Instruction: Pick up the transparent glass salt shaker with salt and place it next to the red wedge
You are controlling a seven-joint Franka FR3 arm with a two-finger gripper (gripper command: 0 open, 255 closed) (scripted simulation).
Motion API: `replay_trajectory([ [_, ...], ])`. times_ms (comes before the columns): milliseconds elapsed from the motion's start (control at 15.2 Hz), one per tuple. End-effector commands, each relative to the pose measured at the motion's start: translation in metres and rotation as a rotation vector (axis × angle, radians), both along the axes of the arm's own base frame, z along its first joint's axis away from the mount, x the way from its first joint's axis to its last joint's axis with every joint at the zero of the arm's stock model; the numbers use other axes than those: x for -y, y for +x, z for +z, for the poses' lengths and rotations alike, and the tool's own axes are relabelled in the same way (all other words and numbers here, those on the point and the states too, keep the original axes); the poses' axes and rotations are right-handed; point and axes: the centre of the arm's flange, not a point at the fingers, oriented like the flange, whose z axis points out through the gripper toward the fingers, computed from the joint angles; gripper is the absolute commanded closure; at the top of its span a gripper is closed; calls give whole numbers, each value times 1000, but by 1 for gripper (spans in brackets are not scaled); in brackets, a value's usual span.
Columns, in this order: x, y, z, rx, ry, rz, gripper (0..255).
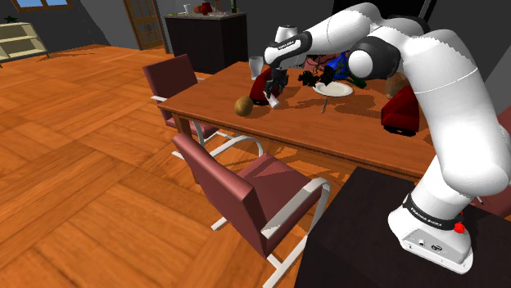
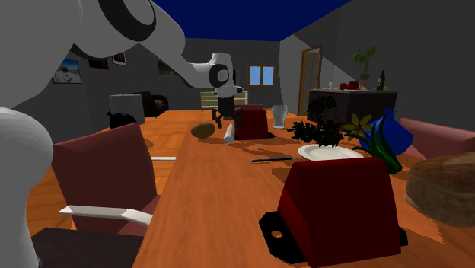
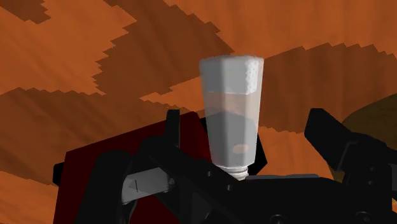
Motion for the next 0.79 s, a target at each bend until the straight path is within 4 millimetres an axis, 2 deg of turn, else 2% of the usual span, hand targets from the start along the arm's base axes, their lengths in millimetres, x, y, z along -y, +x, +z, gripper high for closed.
replay_trajectory([
  [0, 0, 0, 0, 0, 0, 0, 0],
  [264, -3, -10, 49, 0, 0, 0, 0],
  [726, -3, -10, 49, 0, 0, 0, 0],
])
